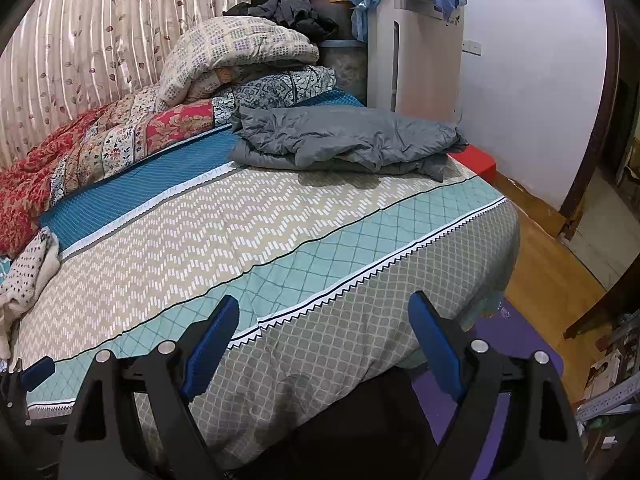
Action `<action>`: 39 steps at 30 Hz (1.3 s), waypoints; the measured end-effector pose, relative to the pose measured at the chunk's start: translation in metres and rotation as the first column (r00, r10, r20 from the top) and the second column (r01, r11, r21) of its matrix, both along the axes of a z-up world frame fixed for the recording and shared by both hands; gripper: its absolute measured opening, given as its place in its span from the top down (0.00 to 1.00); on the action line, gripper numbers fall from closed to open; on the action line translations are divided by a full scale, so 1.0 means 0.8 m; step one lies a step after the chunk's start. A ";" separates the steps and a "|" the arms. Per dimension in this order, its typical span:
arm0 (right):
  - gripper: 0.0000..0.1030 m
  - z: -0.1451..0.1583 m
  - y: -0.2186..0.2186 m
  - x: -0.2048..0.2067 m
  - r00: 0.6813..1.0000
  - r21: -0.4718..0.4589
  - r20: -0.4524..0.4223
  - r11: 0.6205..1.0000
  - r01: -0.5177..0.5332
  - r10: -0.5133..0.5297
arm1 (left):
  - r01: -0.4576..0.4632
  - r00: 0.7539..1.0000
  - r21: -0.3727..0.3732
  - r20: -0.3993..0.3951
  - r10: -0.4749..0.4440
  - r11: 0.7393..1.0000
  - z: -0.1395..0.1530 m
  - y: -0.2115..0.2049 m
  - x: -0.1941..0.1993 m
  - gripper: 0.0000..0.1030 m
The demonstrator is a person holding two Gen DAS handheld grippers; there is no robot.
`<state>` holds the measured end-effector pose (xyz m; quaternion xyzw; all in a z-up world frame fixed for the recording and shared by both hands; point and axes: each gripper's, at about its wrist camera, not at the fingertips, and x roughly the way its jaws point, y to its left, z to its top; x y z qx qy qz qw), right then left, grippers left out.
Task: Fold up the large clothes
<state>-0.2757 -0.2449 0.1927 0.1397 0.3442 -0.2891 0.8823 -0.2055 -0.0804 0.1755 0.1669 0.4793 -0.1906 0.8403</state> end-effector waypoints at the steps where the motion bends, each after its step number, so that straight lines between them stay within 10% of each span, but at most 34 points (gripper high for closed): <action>1: 0.62 0.000 0.001 0.000 1.000 -0.001 -0.001 1.000 -0.001 0.001 | 0.004 1.000 0.000 -0.003 -0.004 1.000 -0.001 0.000 -0.001 0.07; 39: 0.62 -0.008 0.007 0.011 0.999 0.003 -0.027 1.000 -0.026 0.026 | -0.016 1.000 0.020 0.003 0.016 1.000 0.000 0.010 0.005 0.07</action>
